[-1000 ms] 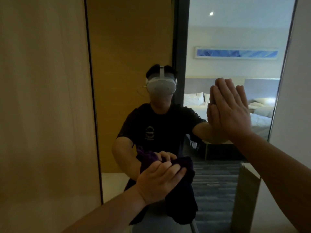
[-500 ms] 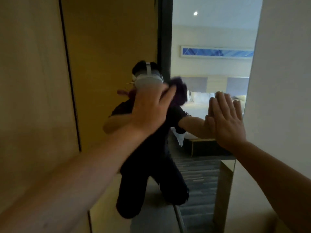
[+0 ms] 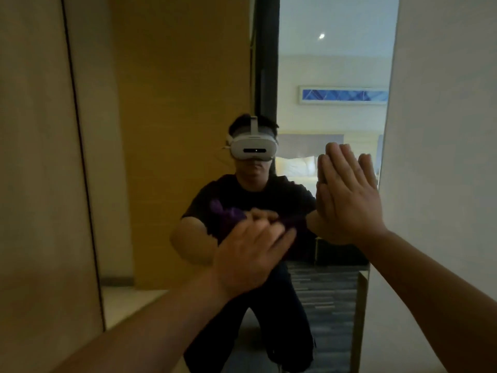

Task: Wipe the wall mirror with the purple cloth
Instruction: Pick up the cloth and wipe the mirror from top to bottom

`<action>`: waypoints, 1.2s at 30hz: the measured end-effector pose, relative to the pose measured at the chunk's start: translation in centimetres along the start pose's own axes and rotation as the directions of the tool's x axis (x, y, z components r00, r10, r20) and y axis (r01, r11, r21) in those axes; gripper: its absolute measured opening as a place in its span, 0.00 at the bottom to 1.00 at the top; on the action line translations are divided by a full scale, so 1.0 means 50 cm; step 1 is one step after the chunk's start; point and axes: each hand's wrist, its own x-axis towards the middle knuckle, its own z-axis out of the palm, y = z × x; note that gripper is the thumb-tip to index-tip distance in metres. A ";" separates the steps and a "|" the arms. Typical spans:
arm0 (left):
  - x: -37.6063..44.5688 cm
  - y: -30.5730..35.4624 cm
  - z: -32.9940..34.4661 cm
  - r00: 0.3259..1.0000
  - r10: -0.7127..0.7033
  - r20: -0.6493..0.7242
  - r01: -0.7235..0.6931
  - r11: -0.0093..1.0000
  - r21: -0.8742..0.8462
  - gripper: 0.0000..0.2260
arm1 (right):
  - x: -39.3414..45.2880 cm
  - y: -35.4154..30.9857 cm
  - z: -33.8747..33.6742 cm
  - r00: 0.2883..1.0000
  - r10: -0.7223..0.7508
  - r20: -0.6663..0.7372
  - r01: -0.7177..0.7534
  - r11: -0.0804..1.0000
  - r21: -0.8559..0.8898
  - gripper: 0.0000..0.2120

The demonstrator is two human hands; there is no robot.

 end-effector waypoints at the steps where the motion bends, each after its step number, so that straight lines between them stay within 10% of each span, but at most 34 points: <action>1: -0.054 0.045 0.005 0.997 0.052 0.051 -0.051 0.998 -0.024 0.17 | 0.000 -0.001 -0.002 1.000 0.009 0.009 -0.009 1.000 -0.004 0.26; 13: -0.080 0.107 -0.033 0.986 -0.026 0.167 0.056 0.982 -0.183 0.16 | 0.002 0.032 -0.064 0.979 0.036 0.198 -0.038 0.999 0.004 0.32; 19: 0.287 -0.078 -0.039 0.968 -0.221 -0.119 0.210 0.973 -0.098 0.15 | -0.022 0.166 -0.111 0.912 0.384 0.145 -0.389 0.921 0.006 0.28; 24: 0.511 -0.180 -0.022 0.978 -0.208 -0.006 0.207 0.976 0.072 0.21 | -0.052 0.210 -0.048 0.903 0.379 0.200 -0.382 0.924 -0.025 0.29; 36: -0.056 0.257 0.064 0.953 0.198 0.228 -0.157 0.970 -0.185 0.19 | -0.064 0.217 -0.026 0.924 0.365 0.112 -0.371 0.928 0.037 0.30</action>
